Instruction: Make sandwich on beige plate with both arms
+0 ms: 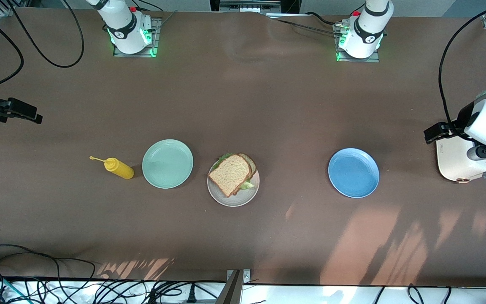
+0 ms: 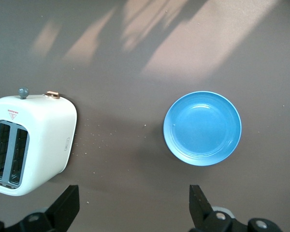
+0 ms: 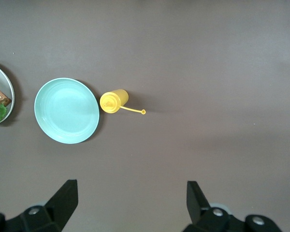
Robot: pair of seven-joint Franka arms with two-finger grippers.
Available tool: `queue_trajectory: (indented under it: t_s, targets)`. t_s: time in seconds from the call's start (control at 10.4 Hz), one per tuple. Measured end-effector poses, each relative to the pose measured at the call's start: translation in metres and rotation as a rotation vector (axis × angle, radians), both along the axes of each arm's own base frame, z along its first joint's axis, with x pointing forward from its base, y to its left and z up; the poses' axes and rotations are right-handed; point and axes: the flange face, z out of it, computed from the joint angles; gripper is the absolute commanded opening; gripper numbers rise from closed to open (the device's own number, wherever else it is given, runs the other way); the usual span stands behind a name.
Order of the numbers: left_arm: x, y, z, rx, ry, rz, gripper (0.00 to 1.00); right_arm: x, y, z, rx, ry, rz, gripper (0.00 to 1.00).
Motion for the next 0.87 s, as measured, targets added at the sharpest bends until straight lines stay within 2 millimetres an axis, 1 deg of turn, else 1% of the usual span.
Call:
queue_trajectory:
  t_s: [0.19,0.48,0.87]
  targets:
    - [-0.001,-0.0037,0.0026,0.005,-0.004,-0.004,1.0,0.0,0.0,0.0,0.0,0.0,0.0,1.0]
    - [-0.0017,-0.0033,0.0029,-0.056,-0.002,0.015,1.0,0.0,0.0,0.0,0.0,0.0,0.0,1.0]
    - [-0.0017,-0.0012,0.0029,-0.059,-0.002,0.02,1.0,0.001,-0.0002,-0.0021,0.0,0.003,0.0,1.0]
